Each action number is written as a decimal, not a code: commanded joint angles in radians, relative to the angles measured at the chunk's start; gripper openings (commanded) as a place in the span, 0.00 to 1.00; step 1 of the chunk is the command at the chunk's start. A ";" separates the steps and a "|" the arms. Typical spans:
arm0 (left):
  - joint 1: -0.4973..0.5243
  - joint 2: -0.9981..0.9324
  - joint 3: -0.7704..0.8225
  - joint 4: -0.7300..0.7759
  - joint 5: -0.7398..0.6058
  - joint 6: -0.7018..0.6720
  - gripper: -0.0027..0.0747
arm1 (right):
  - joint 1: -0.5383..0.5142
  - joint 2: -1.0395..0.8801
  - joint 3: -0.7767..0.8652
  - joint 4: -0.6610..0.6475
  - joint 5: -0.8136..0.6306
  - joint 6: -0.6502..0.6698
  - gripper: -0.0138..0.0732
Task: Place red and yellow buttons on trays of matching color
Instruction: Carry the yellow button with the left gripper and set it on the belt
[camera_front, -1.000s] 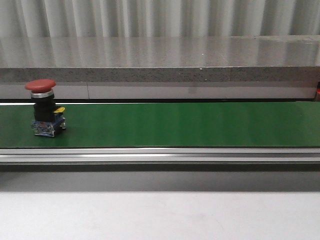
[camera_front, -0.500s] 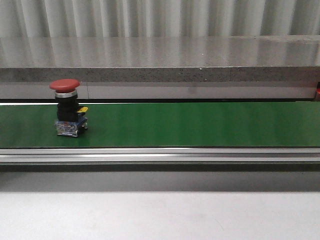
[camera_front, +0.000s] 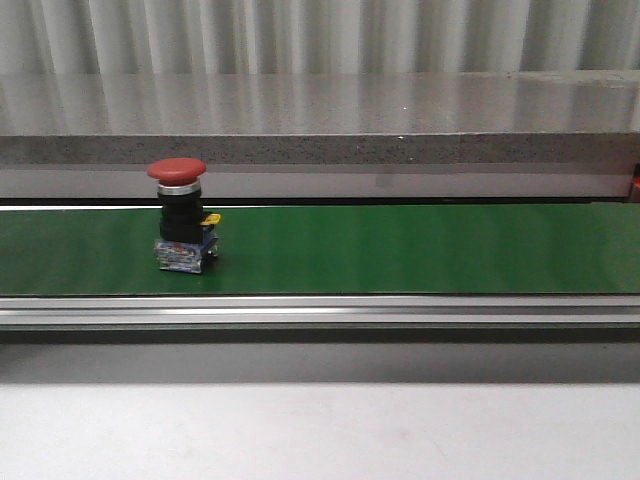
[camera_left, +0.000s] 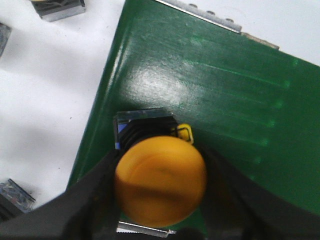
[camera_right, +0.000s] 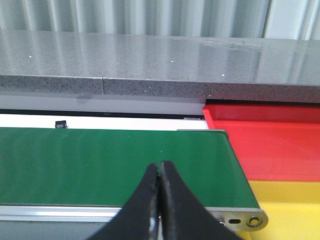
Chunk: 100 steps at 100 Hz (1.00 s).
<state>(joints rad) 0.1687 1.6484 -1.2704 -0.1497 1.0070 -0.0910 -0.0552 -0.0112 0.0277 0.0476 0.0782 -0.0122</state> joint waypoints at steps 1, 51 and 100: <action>-0.008 -0.035 -0.025 -0.023 -0.015 0.005 0.57 | -0.004 -0.015 0.001 -0.009 -0.085 -0.002 0.08; -0.067 -0.188 -0.025 -0.028 -0.164 0.179 0.64 | -0.004 -0.015 0.001 -0.009 -0.085 -0.002 0.08; -0.179 -0.513 0.125 -0.184 -0.263 0.398 0.01 | -0.004 -0.015 0.001 -0.009 -0.085 -0.002 0.08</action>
<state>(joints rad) 0.0061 1.2192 -1.1697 -0.2847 0.8158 0.2892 -0.0552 -0.0112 0.0277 0.0476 0.0782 -0.0122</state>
